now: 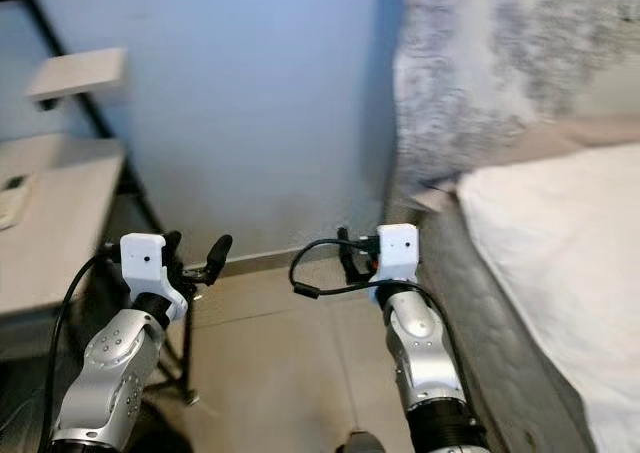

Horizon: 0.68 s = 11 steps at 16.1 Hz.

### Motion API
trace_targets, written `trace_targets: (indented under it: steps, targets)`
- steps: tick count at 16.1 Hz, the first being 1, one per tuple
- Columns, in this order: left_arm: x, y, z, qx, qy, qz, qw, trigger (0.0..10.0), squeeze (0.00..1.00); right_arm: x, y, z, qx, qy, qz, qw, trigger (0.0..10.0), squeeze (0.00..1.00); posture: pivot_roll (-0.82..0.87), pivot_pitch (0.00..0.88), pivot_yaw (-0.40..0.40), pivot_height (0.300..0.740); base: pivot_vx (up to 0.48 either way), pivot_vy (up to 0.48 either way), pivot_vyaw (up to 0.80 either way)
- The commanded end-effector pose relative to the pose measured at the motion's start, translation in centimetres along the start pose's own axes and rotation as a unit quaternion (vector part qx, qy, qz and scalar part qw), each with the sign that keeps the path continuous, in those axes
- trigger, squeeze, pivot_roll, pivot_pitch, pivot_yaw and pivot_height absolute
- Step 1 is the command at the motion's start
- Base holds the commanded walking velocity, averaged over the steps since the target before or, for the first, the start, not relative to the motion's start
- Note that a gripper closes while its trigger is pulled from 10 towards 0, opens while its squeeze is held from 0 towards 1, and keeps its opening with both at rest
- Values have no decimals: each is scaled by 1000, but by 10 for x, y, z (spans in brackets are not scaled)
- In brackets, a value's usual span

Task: Clean up the room

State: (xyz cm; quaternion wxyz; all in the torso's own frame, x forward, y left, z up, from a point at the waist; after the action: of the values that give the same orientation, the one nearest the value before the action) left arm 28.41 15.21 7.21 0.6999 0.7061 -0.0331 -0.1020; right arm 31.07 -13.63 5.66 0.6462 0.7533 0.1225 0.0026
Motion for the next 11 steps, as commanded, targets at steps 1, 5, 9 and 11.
trace_targets:
  steps: [1,5,9,11]
  targets:
    - [-1,-1,-2,10,-3,0,1000,10000,0,-1,-4,-3,-2,7,-7,1000,10000,0,-118,0,85,740,0,0,-750]
    - [0,2,6,34,-27,6,999,10000,0,1,-3,-3,-1,7,-8,1000,10000,0,-116,0,87,740,0,-120,-750]
    - [0,3,10,31,-41,10,999,10000,0,1,-3,-2,-4,8,-9,1000,10000,0,-118,0,88,740,0,-360,-750]
    - [2,5,13,37,-42,13,998,10000,0,1,-3,-1,-7,7,-9,1000,10000,0,-119,0,88,740,0,0,-750]
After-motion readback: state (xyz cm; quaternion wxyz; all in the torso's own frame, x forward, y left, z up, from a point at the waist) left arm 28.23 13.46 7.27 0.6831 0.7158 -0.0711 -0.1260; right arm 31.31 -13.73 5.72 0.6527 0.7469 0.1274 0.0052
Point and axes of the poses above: a point about 5 cm out from each wrist's last joint towards the gripper, its own x axis pointing out of the wrist towards the gripper, its own y axis along the axis of the wrist's last joint, z = x × y, the point moved 2 cm from there along x, pointing out of the wrist towards the gripper, and after that the axes turned 7 degrees about x, right-handed, at the moved point
